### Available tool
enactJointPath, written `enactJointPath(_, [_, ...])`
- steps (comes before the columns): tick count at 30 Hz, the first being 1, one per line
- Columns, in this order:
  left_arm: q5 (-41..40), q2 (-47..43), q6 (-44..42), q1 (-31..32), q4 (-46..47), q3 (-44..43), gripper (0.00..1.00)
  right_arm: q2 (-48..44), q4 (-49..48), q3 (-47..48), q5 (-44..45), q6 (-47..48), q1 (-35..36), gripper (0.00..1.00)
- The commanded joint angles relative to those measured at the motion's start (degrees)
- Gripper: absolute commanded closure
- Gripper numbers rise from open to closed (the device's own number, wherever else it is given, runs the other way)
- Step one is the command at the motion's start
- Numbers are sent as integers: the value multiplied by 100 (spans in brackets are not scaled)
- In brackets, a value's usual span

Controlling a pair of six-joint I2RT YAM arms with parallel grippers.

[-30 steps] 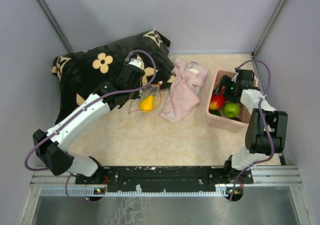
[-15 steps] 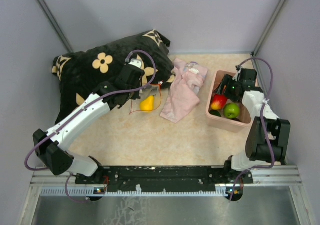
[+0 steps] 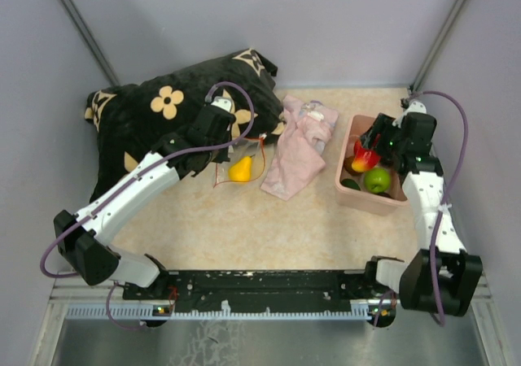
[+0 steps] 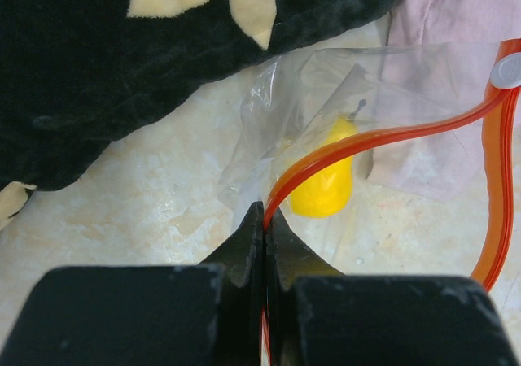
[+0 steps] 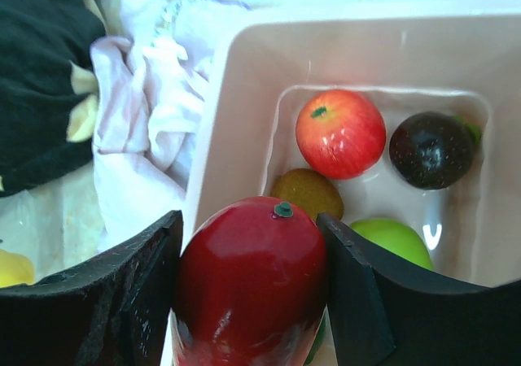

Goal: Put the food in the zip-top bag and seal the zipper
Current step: Pick up the fake fruit from the bin.

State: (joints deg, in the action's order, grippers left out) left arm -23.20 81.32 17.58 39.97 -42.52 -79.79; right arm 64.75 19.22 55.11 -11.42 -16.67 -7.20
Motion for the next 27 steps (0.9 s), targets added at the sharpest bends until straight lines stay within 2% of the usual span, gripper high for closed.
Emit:
enactJointPath(1, [328, -6, 93, -41, -39, -80, 100, -579, -352, -2, 485, -100, 369, 72])
enactJointPath(8, [464, -53, 190, -41, -53, -65, 100, -1244, -1085, -310, 1059, -710, 1417, 73])
enactJointPath(15, [583, -58, 256, -40, -98, -106, 100, -1342, -1774, -522, 1586, -1038, 2615, 74])
enactJointPath(21, [746, 91, 381, -11, -158, -224, 100, -1041, -2918, -723, 2588, -1103, 3962, 73])
enactJointPath(27, [766, 108, 483, 29, -159, -239, 100, -523, -4165, -899, 3161, -1095, 4729, 71])
